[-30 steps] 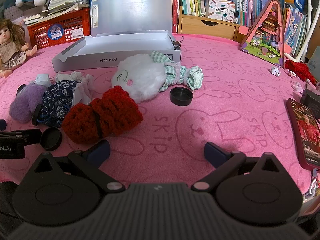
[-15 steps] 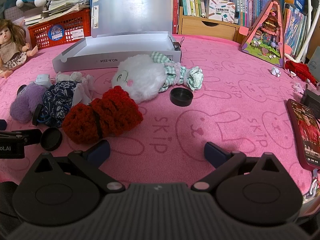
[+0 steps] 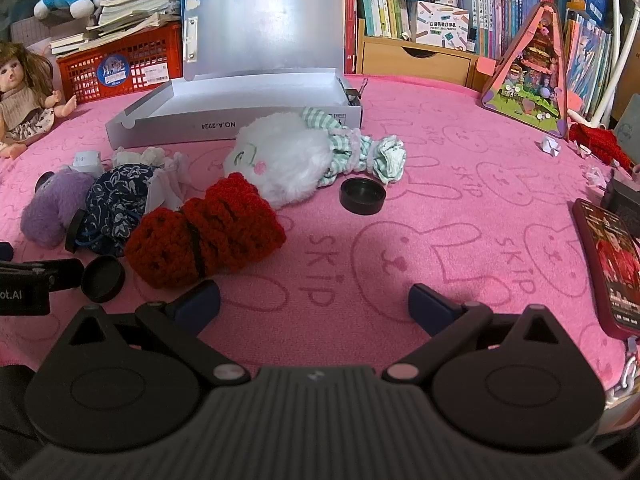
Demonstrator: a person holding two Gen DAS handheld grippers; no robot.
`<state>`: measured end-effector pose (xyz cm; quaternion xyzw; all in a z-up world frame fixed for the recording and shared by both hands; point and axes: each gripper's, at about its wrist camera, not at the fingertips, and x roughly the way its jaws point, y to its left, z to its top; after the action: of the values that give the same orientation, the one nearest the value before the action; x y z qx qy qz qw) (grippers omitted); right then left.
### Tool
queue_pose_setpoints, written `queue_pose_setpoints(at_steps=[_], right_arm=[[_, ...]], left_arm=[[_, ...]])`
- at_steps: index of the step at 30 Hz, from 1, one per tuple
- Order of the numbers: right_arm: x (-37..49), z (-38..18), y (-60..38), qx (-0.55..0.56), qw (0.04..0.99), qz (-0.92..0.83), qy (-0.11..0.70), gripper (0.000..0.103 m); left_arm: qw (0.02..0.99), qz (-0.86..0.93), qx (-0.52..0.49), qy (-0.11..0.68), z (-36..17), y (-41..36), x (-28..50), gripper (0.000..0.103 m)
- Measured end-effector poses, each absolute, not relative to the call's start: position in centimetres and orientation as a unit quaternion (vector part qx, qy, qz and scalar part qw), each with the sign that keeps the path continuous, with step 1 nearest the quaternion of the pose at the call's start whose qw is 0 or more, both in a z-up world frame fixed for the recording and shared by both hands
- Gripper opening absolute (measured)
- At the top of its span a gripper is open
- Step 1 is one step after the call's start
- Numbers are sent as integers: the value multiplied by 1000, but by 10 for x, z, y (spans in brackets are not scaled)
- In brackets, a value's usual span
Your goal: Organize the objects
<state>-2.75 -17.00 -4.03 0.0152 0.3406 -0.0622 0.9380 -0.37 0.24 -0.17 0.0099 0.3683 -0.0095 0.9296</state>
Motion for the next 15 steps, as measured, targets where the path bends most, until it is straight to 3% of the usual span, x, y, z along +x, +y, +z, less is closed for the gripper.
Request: queue_pose_setpoints(at_steps=[9,15], right_arm=[[-29,-35,-171,39,944,-32,325,103],[-25,-27,-161,1,952,-25,305,97]], left_arm=[[941,-37,-9,337,8,10,-11,103],[950,-46,12,307,20,11,-15,103]])
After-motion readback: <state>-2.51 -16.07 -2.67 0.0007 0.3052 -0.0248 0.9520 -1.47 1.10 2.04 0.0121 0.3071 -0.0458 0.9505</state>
